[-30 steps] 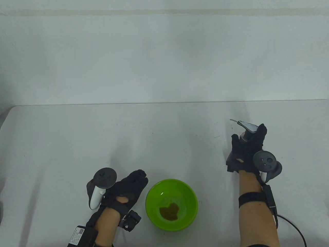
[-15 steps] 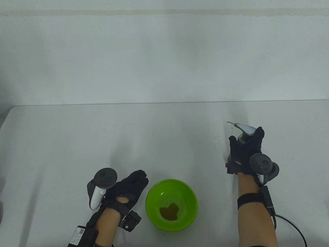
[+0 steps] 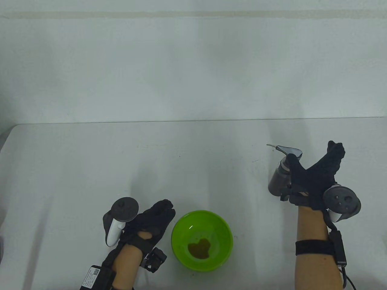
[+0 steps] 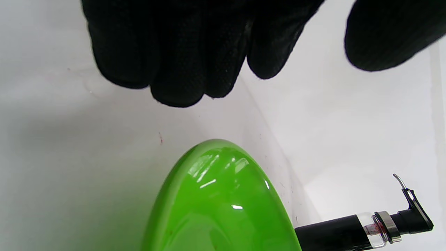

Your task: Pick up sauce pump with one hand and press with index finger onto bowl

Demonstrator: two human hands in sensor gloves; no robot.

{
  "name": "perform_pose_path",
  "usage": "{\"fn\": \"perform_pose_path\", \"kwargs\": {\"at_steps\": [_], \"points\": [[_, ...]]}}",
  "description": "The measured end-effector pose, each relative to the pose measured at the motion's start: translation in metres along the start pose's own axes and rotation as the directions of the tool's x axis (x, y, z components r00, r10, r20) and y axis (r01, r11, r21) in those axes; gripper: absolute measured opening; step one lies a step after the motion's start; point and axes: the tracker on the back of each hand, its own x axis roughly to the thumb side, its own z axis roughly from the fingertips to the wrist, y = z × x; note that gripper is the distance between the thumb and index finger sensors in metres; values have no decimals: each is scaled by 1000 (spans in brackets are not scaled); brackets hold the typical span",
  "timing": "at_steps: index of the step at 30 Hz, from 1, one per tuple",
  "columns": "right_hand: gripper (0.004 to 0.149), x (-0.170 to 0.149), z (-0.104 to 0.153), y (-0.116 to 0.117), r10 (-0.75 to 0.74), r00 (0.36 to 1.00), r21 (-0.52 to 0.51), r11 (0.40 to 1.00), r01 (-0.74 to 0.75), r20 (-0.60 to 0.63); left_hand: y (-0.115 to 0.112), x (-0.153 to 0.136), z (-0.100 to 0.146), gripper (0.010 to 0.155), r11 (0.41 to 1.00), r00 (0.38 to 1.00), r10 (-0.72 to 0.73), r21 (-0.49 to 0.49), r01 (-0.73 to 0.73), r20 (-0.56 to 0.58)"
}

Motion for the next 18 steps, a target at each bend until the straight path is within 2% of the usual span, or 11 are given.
{"fn": "perform_pose_path", "kwargs": {"at_steps": [2, 4, 6, 8, 11, 13, 15, 16, 18], "points": [[101, 20, -3, -5, -60, 998, 6, 998, 60, 17, 0, 0, 1, 73, 1000, 1000, 7, 2, -7, 2], [90, 39, -4, -8, -140, 990, 126, 982, 142, -18, 0, 0, 0, 72, 1000, 1000, 9, 3, -9, 5], [85, 58, -1, -7, -291, 954, 274, 914, 298, -67, 0, 0, 0, 72, 1000, 1000, 5, 4, -5, 3], [84, 72, 4, -3, -395, 911, 331, 849, 411, -119, 0, -1, 0, 72, 1000, 1000, 3, 6, -3, 1], [82, 90, 25, 13, -563, 791, 442, 663, 604, -237, 1, -1, 1, 72, 1000, 1000, 4, 11, -4, -2], [81, 96, 48, 26, -616, 724, 475, 560, 679, -310, 1, -1, 1, 72, 1000, 1000, 6, 11, -6, -2], [81, 100, 79, 51, -649, 632, 489, 423, 763, -424, 1, -1, 1, 72, 1000, 1000, 9, 15, -9, -3], [81, 100, 92, 64, -611, 622, 522, 365, 771, -491, 2, -1, 2, 72, 1000, 1000, 7, 18, -6, -6], [81, 96, 114, 85, -475, 688, 643, 287, 710, -548, 3, -1, 2, 72, 1000, 1000, -8, 27, 8, -16]]}}
